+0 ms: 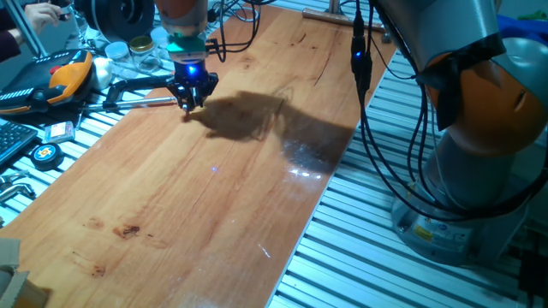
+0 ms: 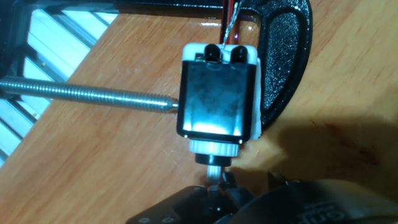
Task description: Sharpen the pencil with a pencil sharpener
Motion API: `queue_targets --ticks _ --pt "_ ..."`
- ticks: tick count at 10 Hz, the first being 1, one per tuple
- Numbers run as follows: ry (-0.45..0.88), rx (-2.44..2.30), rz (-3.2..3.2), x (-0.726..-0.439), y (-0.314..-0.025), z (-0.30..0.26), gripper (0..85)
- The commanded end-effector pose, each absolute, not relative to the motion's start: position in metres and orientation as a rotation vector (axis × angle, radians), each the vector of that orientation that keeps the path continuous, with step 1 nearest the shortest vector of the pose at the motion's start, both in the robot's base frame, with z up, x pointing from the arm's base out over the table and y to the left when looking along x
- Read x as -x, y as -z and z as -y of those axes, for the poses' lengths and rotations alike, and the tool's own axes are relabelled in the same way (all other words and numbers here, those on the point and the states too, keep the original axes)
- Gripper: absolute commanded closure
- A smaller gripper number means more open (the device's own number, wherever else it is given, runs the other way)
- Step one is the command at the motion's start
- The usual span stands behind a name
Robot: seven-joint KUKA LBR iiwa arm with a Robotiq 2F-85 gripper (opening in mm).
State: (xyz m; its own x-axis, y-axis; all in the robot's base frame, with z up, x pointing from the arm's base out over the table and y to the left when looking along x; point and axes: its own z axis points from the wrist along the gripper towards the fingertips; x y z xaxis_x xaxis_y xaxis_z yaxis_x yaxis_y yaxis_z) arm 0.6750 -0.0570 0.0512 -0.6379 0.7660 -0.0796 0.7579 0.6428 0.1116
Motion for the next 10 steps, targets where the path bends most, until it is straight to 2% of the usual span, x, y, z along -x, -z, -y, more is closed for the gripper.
queue_targets --ticks 1,10 --pt "-0.104 -1.280 -2.738 -0.676 -0.052 0.055 51.0" --pt "-0.105 -1.284 -2.731 -0.687 -0.041 0.040 51.0"
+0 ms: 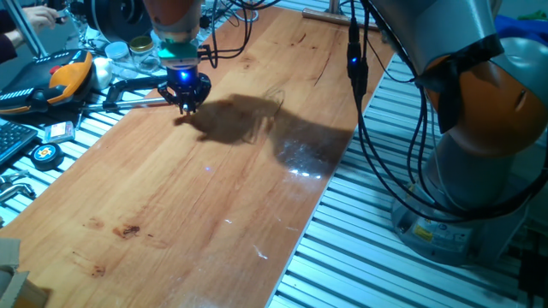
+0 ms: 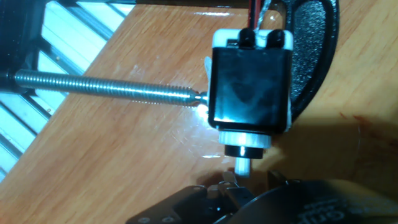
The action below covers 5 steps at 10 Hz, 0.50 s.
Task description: Sharpen the pencil with a pencil sharpener
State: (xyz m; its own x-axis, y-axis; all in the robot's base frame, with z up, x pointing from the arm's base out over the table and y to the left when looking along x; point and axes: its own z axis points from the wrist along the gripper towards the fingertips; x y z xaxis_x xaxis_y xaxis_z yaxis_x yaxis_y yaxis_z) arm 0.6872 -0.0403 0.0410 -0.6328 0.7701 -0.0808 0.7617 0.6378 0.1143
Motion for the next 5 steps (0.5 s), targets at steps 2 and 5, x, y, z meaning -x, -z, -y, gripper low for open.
queue_targets --ticks 2,5 --pt "-0.096 -1.281 -2.735 -0.685 -0.045 0.040 51.0" --pt "-0.106 -1.270 -2.754 -0.676 -0.052 0.036 51.0"
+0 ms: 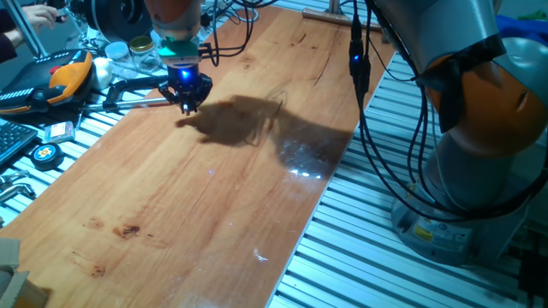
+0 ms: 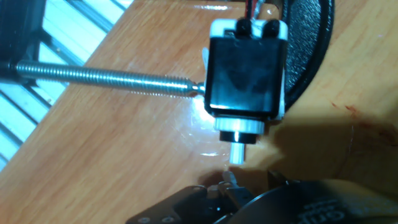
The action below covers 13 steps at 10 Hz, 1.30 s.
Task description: Sharpen the pencil with a pencil sharpener
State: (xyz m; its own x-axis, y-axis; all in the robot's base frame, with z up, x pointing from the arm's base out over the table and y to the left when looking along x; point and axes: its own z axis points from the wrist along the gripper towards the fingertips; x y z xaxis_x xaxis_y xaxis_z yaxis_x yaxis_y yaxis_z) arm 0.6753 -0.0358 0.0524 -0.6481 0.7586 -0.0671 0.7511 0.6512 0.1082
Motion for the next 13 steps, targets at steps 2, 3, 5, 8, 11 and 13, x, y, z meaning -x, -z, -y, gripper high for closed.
queue_targets --ticks 2,3,5,8,11,13 --pt "-0.107 -1.235 -2.772 -0.6748 -0.0548 0.0352 85.0" --pt "-0.108 -1.227 -2.777 -0.6746 -0.0552 0.0343 85.0" --pt "-0.098 -1.204 -2.794 -0.6737 -0.0580 0.0339 85.0" --pt "-0.099 -1.179 -2.795 -0.6739 -0.0571 0.0342 85.0" --pt "-0.098 -1.162 -2.802 -0.6766 -0.0560 0.0344 85.0" --pt "-0.102 -1.153 -2.805 -0.6769 -0.0570 0.0343 85.0"
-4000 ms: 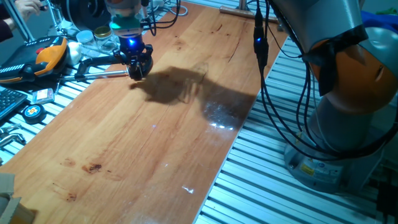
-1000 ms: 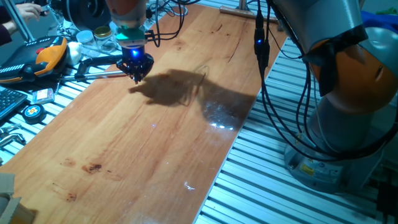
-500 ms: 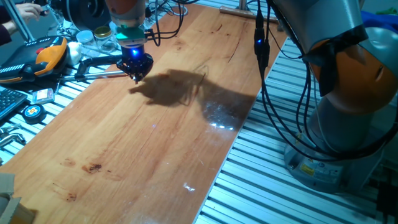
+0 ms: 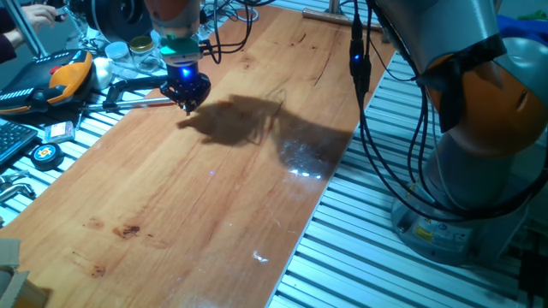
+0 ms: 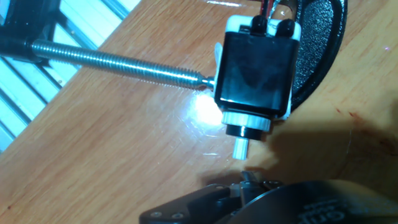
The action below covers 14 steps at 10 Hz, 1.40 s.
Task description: Sharpen the pencil with a pencil sharpener
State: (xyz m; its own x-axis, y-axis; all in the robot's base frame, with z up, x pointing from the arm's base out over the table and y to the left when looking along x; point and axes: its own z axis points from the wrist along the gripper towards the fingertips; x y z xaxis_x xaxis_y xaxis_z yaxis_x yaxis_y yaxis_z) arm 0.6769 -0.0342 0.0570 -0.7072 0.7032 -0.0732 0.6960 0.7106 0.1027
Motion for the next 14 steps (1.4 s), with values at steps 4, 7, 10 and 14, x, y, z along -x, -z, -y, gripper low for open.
queue_targets --ticks 4,7,10,14 --pt "-0.108 -1.131 -2.805 -0.6772 -0.0570 0.0338 85.0" --pt "-0.110 -1.126 -2.812 -0.6772 -0.0570 0.0338 85.0" --pt "-0.125 -1.098 -2.814 -0.6772 -0.0570 0.0338 85.0" --pt "-0.096 -1.053 -2.849 -0.6772 -0.0570 0.0338 85.0"
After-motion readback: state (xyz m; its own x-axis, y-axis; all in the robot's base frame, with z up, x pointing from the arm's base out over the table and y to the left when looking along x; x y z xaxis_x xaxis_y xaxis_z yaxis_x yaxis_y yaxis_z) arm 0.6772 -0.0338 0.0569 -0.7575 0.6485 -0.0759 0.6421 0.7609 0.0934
